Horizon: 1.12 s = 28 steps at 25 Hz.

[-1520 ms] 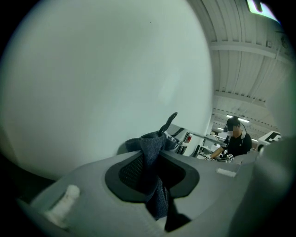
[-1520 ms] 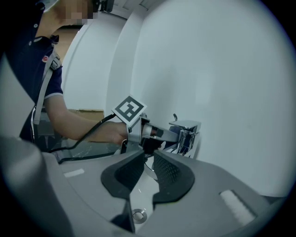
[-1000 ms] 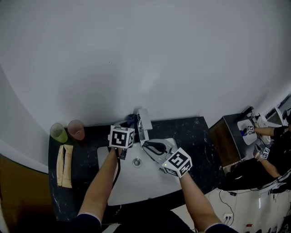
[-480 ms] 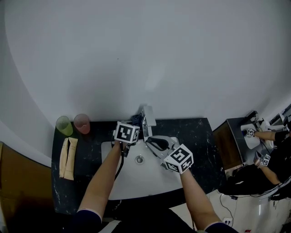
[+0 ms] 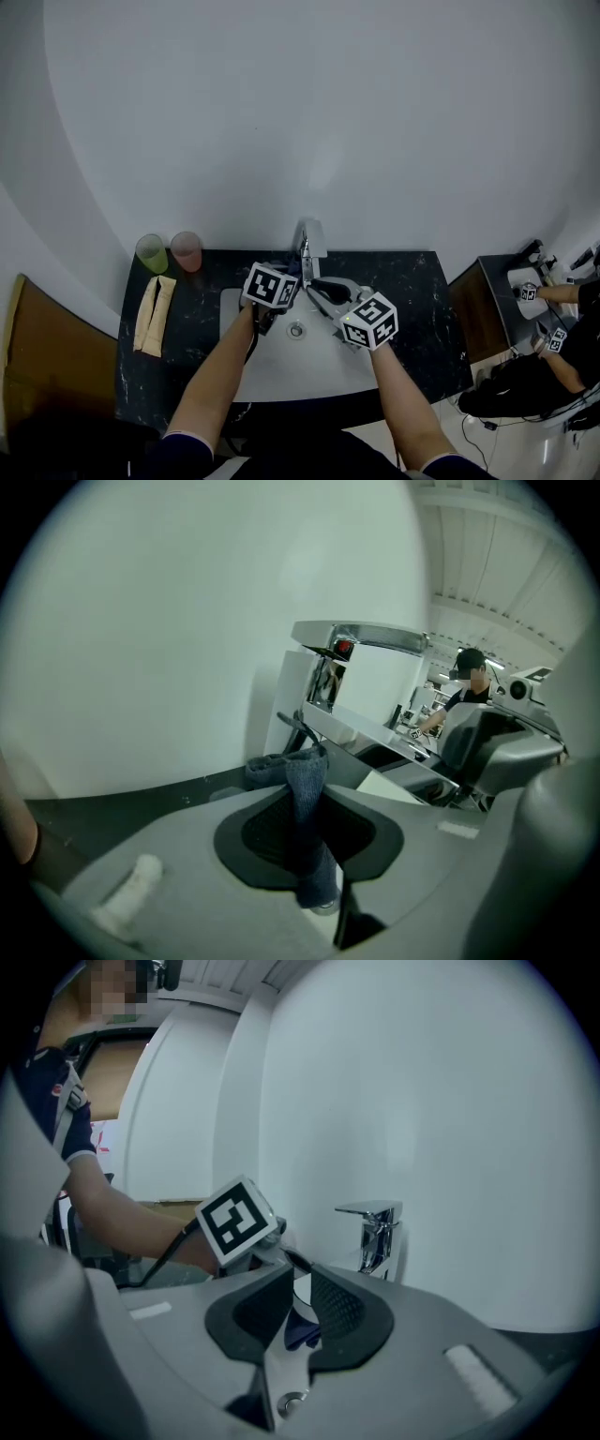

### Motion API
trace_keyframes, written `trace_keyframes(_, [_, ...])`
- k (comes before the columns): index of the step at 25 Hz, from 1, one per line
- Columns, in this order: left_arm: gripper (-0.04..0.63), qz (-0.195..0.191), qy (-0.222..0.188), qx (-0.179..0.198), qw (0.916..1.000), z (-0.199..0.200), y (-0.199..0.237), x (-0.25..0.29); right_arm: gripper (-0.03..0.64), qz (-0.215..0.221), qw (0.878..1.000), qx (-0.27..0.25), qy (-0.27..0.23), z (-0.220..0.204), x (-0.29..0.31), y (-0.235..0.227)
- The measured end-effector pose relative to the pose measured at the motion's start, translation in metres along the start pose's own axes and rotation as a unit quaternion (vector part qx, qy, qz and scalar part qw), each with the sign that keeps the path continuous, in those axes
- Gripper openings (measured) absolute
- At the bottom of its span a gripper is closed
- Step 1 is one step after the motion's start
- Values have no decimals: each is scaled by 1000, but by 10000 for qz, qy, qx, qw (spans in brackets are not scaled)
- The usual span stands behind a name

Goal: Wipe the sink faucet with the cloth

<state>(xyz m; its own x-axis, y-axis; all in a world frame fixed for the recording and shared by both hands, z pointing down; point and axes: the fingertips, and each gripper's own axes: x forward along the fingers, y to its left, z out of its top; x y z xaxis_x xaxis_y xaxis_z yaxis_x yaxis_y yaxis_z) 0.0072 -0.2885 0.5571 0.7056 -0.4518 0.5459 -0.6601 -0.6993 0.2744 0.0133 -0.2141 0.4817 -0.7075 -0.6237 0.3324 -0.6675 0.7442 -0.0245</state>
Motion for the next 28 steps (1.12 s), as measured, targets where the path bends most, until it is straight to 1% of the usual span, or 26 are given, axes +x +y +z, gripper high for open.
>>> trace_keyframes(3, [66,73,-133,-3,9999,-4,-9,-14,55,-27,9998,162,-80,0,0,-3])
trace_keyframes(7, [66,232,-366,-69,9990,-7,-21,-42,2,-145,9990,370,-200,1,-1,-10])
trace_keyframes(13, [67,603,-536,-76,9967,-10,-31,-75,2,-142,9994,266,-197,1,-3,-9])
trace_keyframes(17, [67,874,-725,-92,9935,-10,-36,-94,2,-58,9989,220,-416,10,-17,0])
trace_keyframes(23, [69,1018,-1447,-96,9842,12,-55,-124,2,-35,9957,165,-907,37,-45,6])
trace_keyframes(28, [69,1003,-1896,-59,9767,28,-75,-144,2,-43,9925,133,-1211,57,-63,9])
